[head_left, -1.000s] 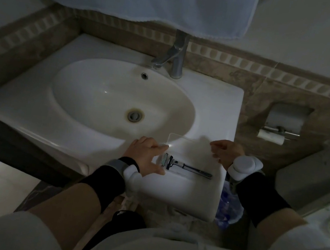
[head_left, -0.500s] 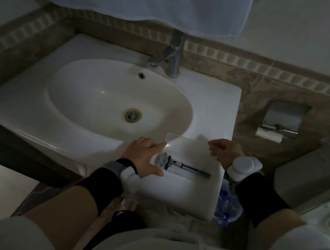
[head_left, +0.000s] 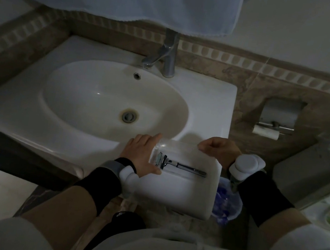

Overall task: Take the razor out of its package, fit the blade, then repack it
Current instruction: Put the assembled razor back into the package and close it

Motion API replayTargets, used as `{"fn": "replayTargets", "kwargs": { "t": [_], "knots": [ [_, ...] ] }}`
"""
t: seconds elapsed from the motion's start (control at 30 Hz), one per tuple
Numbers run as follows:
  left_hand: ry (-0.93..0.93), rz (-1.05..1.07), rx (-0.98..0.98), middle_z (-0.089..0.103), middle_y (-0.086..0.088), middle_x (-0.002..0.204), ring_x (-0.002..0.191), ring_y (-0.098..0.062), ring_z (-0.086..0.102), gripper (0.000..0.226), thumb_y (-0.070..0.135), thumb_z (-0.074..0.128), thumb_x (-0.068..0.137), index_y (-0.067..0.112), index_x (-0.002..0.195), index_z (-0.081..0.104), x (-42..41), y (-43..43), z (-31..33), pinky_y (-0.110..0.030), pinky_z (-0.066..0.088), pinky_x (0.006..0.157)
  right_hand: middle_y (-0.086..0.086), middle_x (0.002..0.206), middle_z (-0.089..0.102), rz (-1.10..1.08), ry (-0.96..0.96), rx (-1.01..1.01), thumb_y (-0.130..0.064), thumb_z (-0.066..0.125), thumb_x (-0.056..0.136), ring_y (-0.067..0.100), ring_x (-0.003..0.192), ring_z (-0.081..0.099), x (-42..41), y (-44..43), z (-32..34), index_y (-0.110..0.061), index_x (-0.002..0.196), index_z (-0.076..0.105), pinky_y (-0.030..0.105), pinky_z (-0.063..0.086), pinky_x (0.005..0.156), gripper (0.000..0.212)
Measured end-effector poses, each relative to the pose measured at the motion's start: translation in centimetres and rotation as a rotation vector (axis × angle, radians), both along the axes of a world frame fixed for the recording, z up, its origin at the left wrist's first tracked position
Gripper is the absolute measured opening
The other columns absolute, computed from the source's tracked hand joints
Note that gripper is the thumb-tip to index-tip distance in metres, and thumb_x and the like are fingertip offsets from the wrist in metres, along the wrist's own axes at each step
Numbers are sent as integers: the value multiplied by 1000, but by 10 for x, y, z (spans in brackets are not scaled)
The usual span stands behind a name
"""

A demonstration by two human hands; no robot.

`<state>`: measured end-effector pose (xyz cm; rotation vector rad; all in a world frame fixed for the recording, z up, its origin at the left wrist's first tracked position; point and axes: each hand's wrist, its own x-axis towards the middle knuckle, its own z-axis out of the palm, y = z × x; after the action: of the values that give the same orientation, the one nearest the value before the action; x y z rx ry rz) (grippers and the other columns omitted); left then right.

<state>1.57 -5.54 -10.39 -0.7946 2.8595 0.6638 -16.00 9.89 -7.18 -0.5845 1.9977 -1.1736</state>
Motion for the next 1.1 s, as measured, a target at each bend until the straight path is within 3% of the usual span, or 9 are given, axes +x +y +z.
{"fn": "replayTargets", "kwargs": {
  "t": [0.07,0.17,0.27,0.37,0.43,0.6,0.77,1.0,1.1],
  "knots": [
    [6,1,-3,39,-5,134,123,-24,29,93,46,74,58,24,133,25,0,1,0,-36,24,100,4,84,65,87,8,27,-1,67,75,3,71,59,-1,2,3,1,92,68,12,49,76,17],
    [34,9,31,43,-2,128,119,-22,33,78,46,75,56,26,122,39,3,0,-1,-32,26,95,-3,100,61,298,77,190,-10,70,75,7,95,54,1,3,10,-12,107,66,21,38,93,33],
    [42,43,137,50,-4,121,115,-24,41,72,50,74,58,22,119,47,3,1,2,-33,32,95,0,115,59,482,179,314,-15,69,77,8,106,50,3,2,12,-16,117,59,17,31,94,42],
    [121,186,337,60,-13,115,108,-29,53,43,41,54,83,8,109,58,1,4,6,-26,35,87,5,126,55,519,202,350,-18,70,76,6,104,44,6,4,11,-20,123,54,17,30,92,50],
    [134,295,439,63,-20,110,100,-29,56,40,36,43,89,2,98,62,0,5,10,-30,38,87,5,131,53,540,220,365,-19,70,76,8,109,46,9,4,11,-21,125,52,16,28,91,52],
    [139,319,515,64,-17,113,102,-24,57,27,19,56,85,0,104,63,-1,8,12,-21,38,80,4,137,49,577,238,399,-21,68,77,15,124,43,12,3,12,-25,129,47,14,24,91,57],
    [199,376,562,62,-19,117,106,-27,57,30,14,60,82,-2,108,60,-1,9,10,-20,37,83,5,140,45,585,212,406,-19,67,78,17,128,40,15,5,13,-24,131,43,15,25,96,58],
    [251,426,546,62,-24,114,107,-30,58,31,8,62,79,-6,107,59,-1,12,6,-18,38,80,9,137,46,617,367,433,-17,69,76,22,125,43,22,4,9,-18,131,41,19,28,97,62],
    [261,422,541,62,-25,112,100,-22,57,31,7,62,79,-7,107,59,-2,13,5,-11,40,71,8,135,47,620,392,432,-21,70,75,22,122,45,23,4,6,-18,130,42,22,32,98,62]
  ]
}}
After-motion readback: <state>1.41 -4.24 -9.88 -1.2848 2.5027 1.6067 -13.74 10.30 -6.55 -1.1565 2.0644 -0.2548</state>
